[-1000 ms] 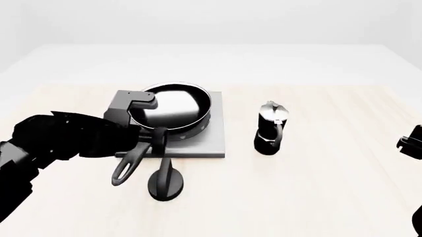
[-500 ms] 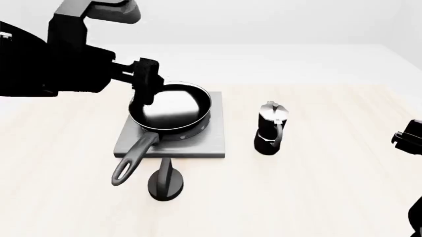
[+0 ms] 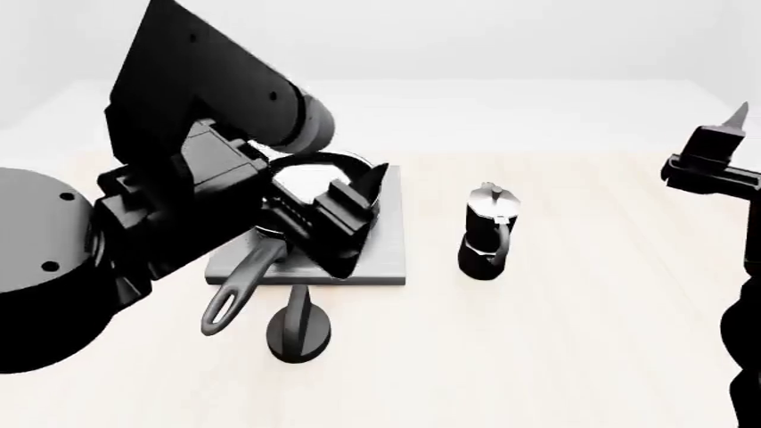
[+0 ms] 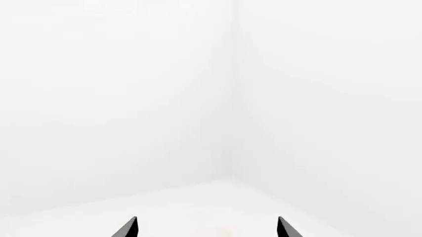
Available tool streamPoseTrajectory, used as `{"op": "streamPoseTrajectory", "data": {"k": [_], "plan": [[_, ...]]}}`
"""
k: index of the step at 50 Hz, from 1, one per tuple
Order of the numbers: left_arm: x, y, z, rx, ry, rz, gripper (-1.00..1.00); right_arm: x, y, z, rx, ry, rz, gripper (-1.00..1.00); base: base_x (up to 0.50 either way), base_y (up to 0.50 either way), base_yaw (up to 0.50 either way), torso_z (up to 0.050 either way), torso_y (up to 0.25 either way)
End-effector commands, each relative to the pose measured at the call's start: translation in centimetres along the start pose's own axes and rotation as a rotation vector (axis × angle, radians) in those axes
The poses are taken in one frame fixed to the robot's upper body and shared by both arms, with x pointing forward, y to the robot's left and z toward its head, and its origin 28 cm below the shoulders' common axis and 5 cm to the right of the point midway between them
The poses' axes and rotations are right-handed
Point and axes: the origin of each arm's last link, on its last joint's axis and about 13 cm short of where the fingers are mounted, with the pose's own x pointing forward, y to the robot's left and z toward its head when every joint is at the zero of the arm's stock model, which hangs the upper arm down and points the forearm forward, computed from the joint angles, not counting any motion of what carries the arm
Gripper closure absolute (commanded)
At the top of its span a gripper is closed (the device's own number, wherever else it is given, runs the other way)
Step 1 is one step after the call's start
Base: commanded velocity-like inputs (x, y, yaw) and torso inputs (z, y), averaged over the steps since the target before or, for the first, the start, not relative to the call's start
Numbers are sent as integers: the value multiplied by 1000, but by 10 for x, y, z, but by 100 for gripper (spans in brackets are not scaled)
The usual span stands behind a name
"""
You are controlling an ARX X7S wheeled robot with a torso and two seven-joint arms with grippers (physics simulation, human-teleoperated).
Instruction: Turn on the stove and put the frying pan on it.
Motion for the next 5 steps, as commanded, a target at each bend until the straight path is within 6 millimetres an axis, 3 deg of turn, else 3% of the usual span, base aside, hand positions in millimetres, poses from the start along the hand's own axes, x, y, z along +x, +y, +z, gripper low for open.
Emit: {"op": "streamPoseTrajectory", "data": {"k": [1, 5], "plan": [[5, -19, -12, 49, -83, -54, -100, -6, 28, 21, 33, -107, 210, -100, 0, 0, 0, 0, 0], [8, -17, -12, 40, -91, -59, -100, -10, 33, 22, 34, -140, 244, -100, 0, 0, 0, 0, 0]]}}
